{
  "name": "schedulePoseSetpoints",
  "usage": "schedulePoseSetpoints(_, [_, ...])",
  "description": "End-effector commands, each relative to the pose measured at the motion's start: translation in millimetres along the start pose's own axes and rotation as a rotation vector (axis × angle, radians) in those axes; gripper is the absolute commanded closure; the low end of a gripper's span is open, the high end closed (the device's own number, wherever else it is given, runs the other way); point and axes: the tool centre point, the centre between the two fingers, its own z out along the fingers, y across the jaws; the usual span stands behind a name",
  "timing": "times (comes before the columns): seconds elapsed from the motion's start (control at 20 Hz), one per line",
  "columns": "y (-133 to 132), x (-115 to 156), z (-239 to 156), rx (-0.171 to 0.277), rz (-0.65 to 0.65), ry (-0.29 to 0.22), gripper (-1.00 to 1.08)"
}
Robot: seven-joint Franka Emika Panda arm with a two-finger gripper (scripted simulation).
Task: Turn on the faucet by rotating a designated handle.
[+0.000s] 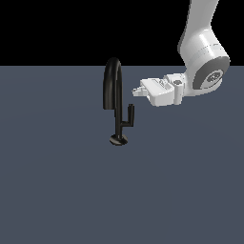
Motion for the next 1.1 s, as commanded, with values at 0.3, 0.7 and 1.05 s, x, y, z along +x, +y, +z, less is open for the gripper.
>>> schedulePoseSetpoints(0.3, [-2.6, 43.4, 12.0, 0.114, 0.118, -0.109, 1.08])
schedulePoseSetpoints(0.7, [-2.6, 53.8, 16.4, 0.141, 0.146, -0.136, 1.08])
schedulePoseSetpoints(1.05, [7.2, 49.1, 17.5, 0.140, 0.146, -0.135, 1.08])
